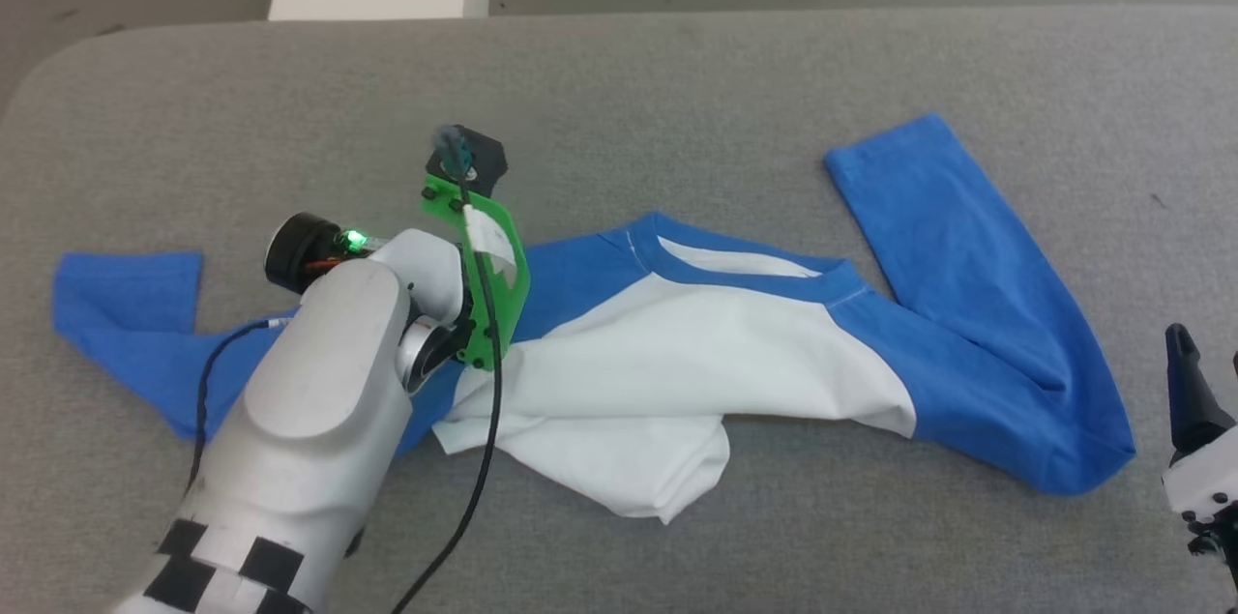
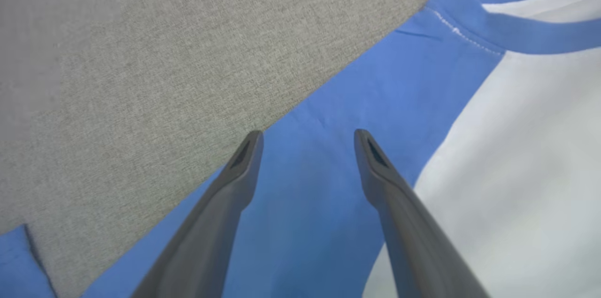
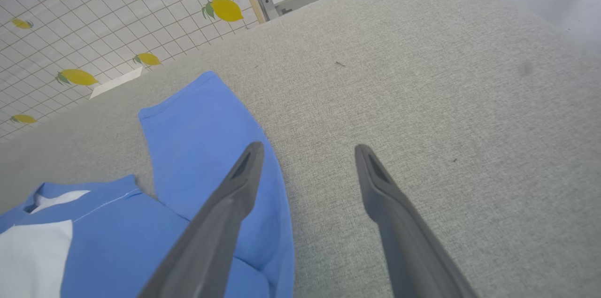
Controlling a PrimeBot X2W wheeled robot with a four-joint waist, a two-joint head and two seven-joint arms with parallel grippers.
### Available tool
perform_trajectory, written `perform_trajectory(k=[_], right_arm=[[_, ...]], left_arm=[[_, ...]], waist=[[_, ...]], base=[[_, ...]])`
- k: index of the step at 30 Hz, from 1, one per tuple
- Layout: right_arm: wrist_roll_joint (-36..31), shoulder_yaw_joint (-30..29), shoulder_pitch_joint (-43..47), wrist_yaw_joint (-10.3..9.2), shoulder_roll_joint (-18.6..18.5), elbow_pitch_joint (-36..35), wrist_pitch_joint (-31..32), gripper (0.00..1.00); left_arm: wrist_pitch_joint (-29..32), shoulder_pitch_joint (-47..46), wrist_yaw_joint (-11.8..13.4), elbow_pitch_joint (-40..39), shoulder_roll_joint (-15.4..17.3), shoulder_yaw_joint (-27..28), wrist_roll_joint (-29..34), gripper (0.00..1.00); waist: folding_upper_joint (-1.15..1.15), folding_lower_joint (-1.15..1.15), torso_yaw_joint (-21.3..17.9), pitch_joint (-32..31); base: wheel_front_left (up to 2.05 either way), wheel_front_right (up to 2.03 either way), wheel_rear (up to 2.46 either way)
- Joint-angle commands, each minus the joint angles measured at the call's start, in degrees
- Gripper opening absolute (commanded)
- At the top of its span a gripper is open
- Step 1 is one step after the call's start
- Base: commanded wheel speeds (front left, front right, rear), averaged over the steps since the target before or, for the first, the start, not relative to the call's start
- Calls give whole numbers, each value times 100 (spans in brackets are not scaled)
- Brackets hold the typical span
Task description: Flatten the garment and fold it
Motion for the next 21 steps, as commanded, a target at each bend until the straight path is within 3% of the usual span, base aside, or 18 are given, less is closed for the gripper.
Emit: perform_trajectory(k=[1, 7, 13, 14, 15, 16, 21], right_arm=[[45, 36, -131, -9, -3, 15, -54, 100], [107, 163, -191, -9, -3, 75, -132, 100], [149, 287, -273, -9, -3, 148, -194, 100], [154, 287, -284, -9, -3, 157, -206, 100], [157, 281, -289, -9, -3, 162, -216, 100], [159, 271, -289, -9, -3, 169, -227, 100], [134, 244, -316, -9, -3, 236, -273, 100]], left_arm=[[41, -164, -32, 65, 107, -158, -3, 100], [154, -401, -36, 512, 343, -666, 21, 100], [636, -273, -36, 1042, 262, -751, -320, 100], [796, -223, -36, 1075, 204, -790, -480, 45], [950, -172, -36, 1070, 144, -837, -663, 15], [1084, -137, -36, 1038, 103, -859, -859, 0], [1066, -163, -37, 704, 157, -926, -1356, 0]], waist=[[34, 0, -247, 331], [34, 0, -356, 562], [34, 0, -410, 636], [34, 0, -406, 644], [34, 0, -395, 649], [34, 0, -375, 651], [34, 0, -282, 616]], base=[[0, 0, 0], [0, 0, 0], [0, 0, 0], [0, 0, 0], [0, 0, 0], [0, 0, 0], [0, 0, 0]])
